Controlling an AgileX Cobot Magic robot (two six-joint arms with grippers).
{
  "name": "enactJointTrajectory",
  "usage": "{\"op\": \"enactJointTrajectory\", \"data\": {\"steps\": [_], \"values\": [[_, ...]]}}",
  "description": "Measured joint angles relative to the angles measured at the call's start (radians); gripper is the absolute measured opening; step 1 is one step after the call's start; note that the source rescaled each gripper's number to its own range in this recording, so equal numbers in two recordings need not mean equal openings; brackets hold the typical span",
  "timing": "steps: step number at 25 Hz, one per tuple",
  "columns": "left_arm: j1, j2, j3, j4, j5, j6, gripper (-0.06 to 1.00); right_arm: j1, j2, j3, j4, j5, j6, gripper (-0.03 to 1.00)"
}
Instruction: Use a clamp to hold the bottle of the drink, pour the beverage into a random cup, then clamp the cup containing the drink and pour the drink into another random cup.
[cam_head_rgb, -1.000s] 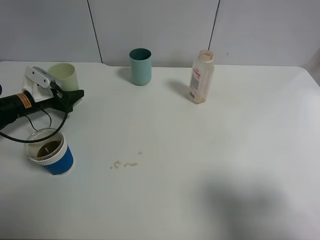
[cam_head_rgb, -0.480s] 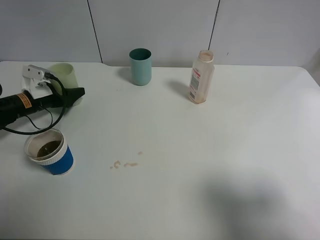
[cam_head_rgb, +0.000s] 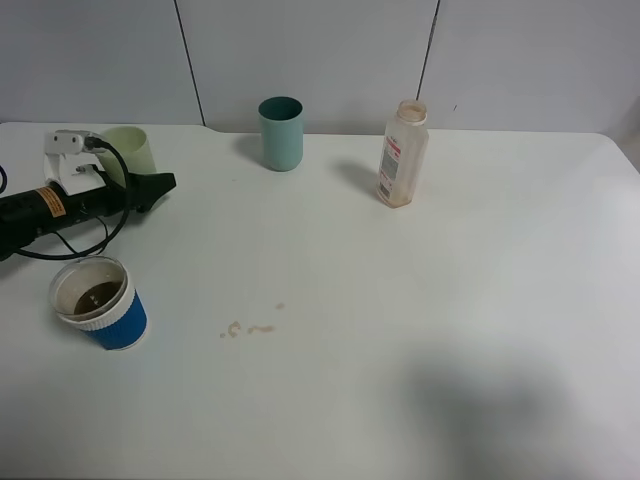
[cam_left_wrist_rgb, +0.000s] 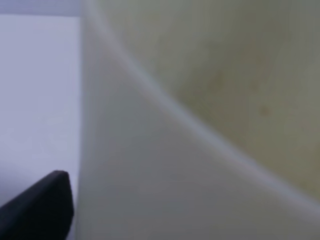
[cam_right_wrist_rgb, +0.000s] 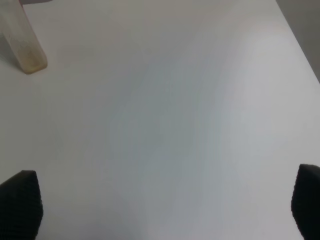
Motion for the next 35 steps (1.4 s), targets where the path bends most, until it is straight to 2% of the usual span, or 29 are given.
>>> {"op": "enactJointTrajectory", "data": {"steps": [7, 14, 28, 35], "values": [[0.0, -0.051, 0.0, -0.003, 0.0, -0.012, 0.78, 0.0, 0.0, 0.0, 0.0, 0.0, 0.0, 1.0], [0.0, -0.099, 0.0, -0.004, 0.0, -0.072, 0.92, 0.0, 0.0, 0.0, 0.0, 0.0, 0.0, 1.0], [-0.001, -0.25, 0.002, 0.015, 0.0, -0.144, 0.93, 0.0, 0.0, 0.0, 0.0, 0.0, 0.0, 1.0], [-0.001, -0.32, 0.003, 0.03, 0.001, -0.15, 0.93, 0.0, 0.0, 0.0, 0.0, 0.0, 0.0, 1.0]]}}
